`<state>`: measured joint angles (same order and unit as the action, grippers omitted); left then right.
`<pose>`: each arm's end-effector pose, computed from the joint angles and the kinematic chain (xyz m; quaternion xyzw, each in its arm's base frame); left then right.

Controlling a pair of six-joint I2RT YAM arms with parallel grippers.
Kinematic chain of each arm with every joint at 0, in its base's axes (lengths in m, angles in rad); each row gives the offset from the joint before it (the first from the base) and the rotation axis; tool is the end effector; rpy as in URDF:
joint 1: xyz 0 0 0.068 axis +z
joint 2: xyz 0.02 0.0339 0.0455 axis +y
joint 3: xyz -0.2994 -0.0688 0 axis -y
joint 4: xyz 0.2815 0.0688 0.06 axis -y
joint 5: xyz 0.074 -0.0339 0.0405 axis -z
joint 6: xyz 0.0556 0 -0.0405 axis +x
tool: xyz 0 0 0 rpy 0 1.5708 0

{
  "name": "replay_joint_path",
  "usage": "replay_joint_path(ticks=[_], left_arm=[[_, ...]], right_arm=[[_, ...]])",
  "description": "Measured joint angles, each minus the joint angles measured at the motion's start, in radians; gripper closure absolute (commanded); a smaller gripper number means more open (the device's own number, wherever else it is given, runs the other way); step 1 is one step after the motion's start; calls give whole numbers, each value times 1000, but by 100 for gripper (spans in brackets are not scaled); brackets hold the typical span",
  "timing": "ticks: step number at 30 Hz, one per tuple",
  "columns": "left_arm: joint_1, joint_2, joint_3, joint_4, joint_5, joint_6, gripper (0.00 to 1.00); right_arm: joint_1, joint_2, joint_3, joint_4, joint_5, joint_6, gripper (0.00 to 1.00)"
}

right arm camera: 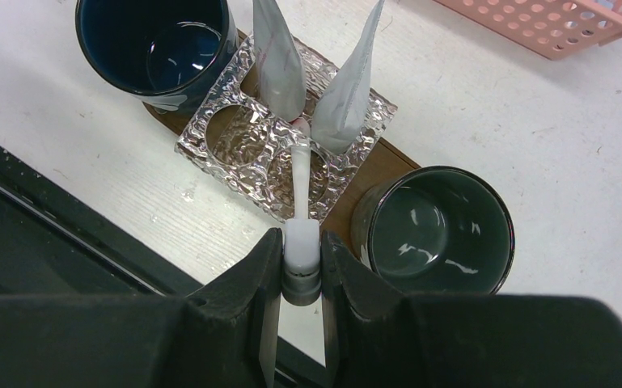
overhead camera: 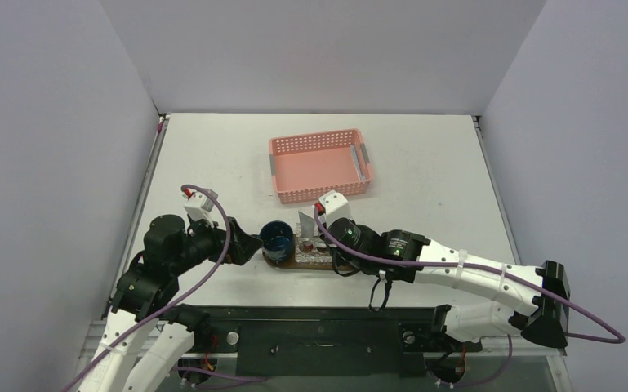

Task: Prepare toiletry sets of a toothbrush and toothpaste on the tray

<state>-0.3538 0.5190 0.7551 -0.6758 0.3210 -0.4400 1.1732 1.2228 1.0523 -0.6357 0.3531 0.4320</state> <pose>0.1200 -0.0630 0.3322 0.0497 0.8364 -0.3289 0.4357 0.1311 0.2626 0.3153 -0.2697 0.8751 0.1509 0.3724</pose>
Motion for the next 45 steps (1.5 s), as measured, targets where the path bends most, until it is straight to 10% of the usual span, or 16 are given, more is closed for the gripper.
replay_joint_path(ticks=[16, 45], left_arm=[[-1, 2, -7, 6, 0, 0, 4], [-1, 155, 19, 32, -28, 0, 4]], right_arm=[[6, -29, 0, -1, 2, -11, 58], [-234, -110, 163, -14, -5, -108, 56]])
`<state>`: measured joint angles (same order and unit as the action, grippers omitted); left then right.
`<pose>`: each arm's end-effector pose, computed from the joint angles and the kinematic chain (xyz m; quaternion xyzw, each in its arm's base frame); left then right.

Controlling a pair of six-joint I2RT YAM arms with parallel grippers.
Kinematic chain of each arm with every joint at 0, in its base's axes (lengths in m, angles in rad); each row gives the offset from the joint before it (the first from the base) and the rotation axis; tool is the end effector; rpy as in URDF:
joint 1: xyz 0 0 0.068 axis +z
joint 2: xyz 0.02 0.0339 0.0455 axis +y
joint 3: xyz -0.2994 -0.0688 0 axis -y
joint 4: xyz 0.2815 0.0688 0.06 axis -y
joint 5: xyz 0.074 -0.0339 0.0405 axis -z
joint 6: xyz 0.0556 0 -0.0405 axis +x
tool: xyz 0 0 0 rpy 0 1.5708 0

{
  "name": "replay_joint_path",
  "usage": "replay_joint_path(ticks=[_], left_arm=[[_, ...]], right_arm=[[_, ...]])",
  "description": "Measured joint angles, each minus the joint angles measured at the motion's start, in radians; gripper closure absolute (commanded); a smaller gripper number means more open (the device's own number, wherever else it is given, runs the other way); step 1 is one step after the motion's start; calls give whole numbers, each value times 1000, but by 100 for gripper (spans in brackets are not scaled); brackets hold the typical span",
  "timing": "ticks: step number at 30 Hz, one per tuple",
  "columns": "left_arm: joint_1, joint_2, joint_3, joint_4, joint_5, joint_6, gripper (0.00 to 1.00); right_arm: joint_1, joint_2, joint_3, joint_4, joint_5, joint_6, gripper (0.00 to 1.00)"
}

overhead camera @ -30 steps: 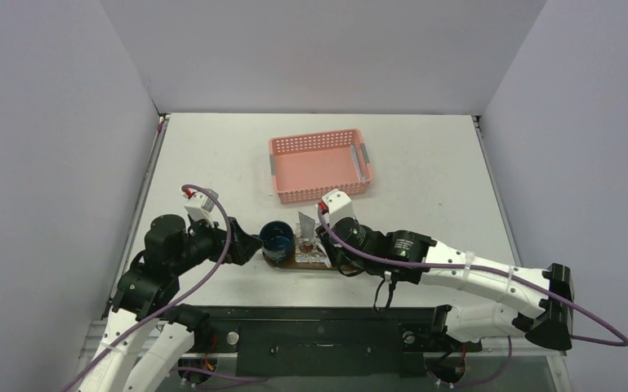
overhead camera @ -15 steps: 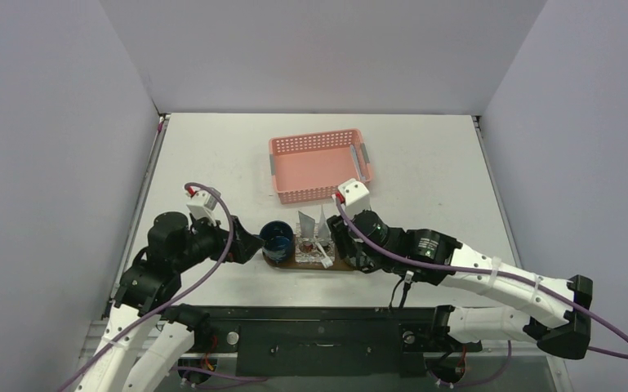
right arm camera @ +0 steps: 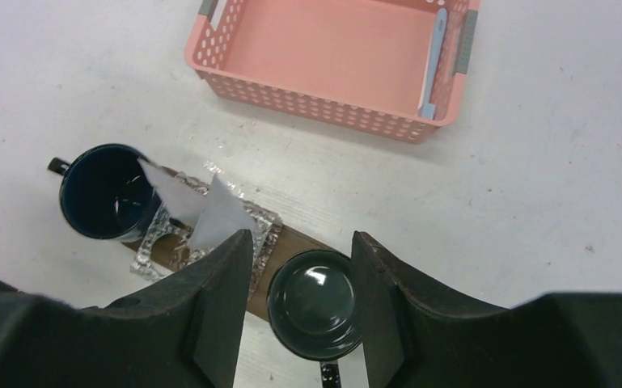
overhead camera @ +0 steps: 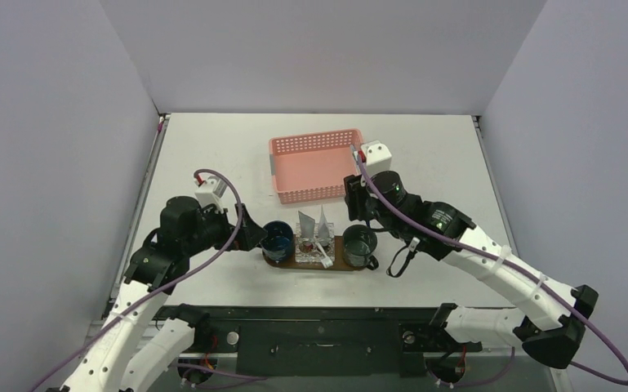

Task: Prepare toiletry sets of a toothbrush and toothpaste on the tray

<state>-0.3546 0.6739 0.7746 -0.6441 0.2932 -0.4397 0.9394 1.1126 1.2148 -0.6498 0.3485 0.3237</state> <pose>0.1529 -0.0737 0.3225 0.0351 0.8639 -0.3054 0.3991 0.1743 0.2061 0.4047 -0.1793 0.8441 0.1627 0.4784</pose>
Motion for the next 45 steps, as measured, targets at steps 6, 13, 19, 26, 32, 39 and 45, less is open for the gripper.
replay_joint_path(ticks=[6, 13, 19, 26, 32, 39, 45], left_arm=[[0, 93, 66, 15, -38, 2, 4], [0, 137, 94, 23, -77, 8, 4], [0, 156, 94, 24, -93, 8, 4], [0, 149, 24, 53, -105, 7, 4], [0, 147, -34, 54, -108, 7, 4], [0, 158, -34, 65, -110, 7, 4], [0, 168, -34, 64, -111, 7, 4]], right_arm=[[-138, 130, 85, 7, -90, -16, 56], [-240, 312, 189, 18, -168, -21, 56], [-304, 479, 295, 21, -201, -28, 55], [-351, 692, 442, 12, -210, -44, 55], [-369, 825, 528, 4, -198, -51, 55], [-417, 865, 553, -10, -139, -50, 56], [-516, 869, 577, -10, -128, -49, 56]])
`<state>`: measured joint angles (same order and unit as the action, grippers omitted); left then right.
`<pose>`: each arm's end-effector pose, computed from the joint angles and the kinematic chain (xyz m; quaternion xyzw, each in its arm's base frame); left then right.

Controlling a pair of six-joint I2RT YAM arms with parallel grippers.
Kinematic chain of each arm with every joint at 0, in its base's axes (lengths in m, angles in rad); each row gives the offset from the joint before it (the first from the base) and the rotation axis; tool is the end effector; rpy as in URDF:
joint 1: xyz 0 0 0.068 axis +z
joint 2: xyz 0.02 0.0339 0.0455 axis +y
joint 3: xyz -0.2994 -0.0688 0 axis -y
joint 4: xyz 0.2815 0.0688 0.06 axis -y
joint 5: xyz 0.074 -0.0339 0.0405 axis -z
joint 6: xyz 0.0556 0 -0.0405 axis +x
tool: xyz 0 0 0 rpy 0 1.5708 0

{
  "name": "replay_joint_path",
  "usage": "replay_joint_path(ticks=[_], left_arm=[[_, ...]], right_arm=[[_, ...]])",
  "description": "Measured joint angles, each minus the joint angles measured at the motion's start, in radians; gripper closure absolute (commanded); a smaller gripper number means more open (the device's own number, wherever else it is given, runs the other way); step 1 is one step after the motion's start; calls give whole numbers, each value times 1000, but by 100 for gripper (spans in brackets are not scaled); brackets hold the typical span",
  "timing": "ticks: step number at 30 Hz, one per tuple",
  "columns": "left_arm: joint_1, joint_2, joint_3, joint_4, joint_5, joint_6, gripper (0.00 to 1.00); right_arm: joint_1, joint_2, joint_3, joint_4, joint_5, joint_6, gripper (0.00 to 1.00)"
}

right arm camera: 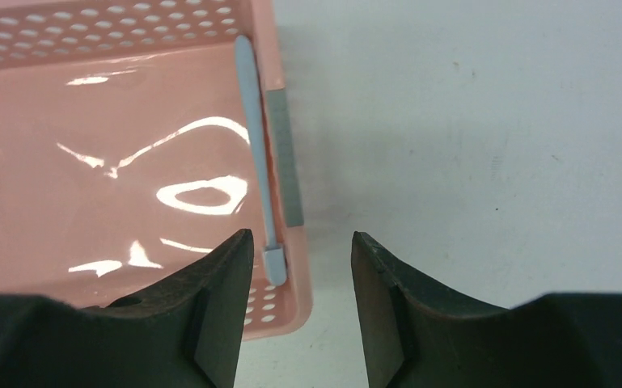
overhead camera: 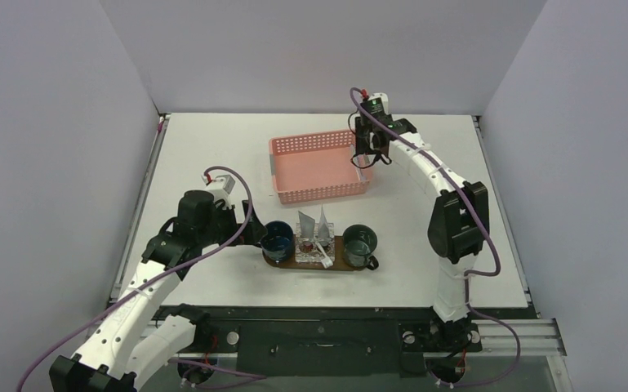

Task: Prepare toiletry sets of a toothbrush and toothpaste on the tray

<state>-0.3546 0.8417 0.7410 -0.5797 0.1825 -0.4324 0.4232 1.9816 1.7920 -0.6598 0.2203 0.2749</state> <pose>0.1903 -0.0812 0.2872 0.0043 0.8996 -0.2404 0.3645 0.4719 0.1992 0.2976 -0.0302 0.9303 0.0233 0.3648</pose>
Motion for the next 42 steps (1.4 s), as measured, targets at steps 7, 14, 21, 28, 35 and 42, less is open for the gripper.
replay_joint_path(ticks=[7, 14, 21, 28, 35, 42], left_arm=[[0, 0, 0, 0, -1, 0, 4], [0, 5, 0, 0, -4, 1, 4], [0, 6, 0, 0, -4, 1, 4], [1, 6, 0, 0, -5, 2, 4], [3, 10, 0, 0, -5, 4, 4], [4, 11, 0, 0, -4, 5, 4]], right_arm=[[-61, 63, 26, 0, -30, 0, 56], [-78, 126, 29, -4, -113, 10, 57], [-91, 148, 37, -7, -148, 27, 65], [-97, 165, 43, -8, -151, 27, 76], [-96, 173, 60, -20, -165, 17, 100], [-95, 172, 84, -43, -149, -5, 100]])
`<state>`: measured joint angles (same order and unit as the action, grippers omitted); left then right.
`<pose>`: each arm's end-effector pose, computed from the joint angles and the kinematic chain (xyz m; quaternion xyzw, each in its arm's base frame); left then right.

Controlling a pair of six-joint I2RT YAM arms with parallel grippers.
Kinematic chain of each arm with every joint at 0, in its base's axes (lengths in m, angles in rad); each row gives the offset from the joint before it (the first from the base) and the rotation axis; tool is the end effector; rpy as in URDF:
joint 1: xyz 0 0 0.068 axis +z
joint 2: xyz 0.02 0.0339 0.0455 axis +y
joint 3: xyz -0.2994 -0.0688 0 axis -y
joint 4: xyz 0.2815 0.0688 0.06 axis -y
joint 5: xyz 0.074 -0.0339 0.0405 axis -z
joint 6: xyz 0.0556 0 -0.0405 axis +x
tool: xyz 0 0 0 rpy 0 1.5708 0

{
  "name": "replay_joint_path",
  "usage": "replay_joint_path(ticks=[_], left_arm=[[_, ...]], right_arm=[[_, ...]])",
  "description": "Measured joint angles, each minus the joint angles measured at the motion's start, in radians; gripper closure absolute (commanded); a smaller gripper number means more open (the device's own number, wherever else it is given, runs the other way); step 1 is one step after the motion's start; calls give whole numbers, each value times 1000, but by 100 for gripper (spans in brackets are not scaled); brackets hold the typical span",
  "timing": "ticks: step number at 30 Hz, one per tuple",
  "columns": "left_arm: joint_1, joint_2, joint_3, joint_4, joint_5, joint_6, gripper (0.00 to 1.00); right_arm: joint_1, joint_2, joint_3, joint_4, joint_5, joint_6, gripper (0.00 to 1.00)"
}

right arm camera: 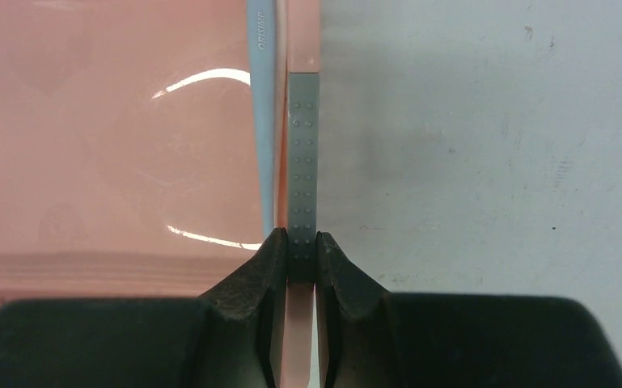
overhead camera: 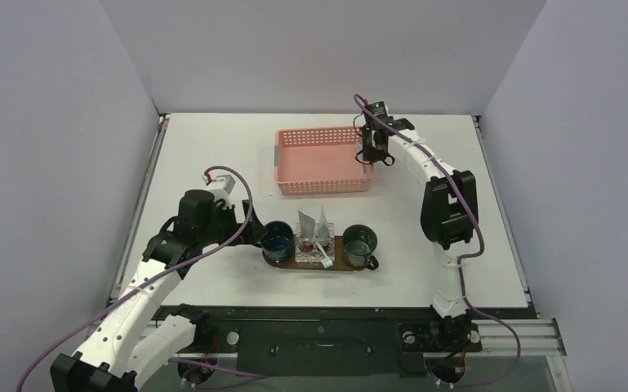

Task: Prepare toiletry sets of a toothbrush and toothpaste on the tray

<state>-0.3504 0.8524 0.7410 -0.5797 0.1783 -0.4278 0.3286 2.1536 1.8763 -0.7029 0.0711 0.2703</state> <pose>0.1925 -0.0809 0.2852 0.0030 0.9020 -0.2354 0.3618 0.5162 0.1718 0.2366 -0.0175 0.9560 0.0533 0.2879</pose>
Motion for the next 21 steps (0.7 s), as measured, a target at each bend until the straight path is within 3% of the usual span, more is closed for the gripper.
replay_joint_path(ticks=[8, 21], left_arm=[[2, 3, 0, 0, 0, 0, 4], [6, 7, 0, 0, 1, 4, 4]], right_arm=[[42, -57, 20, -39, 90, -76, 100], [69, -124, 16, -64, 97, -119, 100]])
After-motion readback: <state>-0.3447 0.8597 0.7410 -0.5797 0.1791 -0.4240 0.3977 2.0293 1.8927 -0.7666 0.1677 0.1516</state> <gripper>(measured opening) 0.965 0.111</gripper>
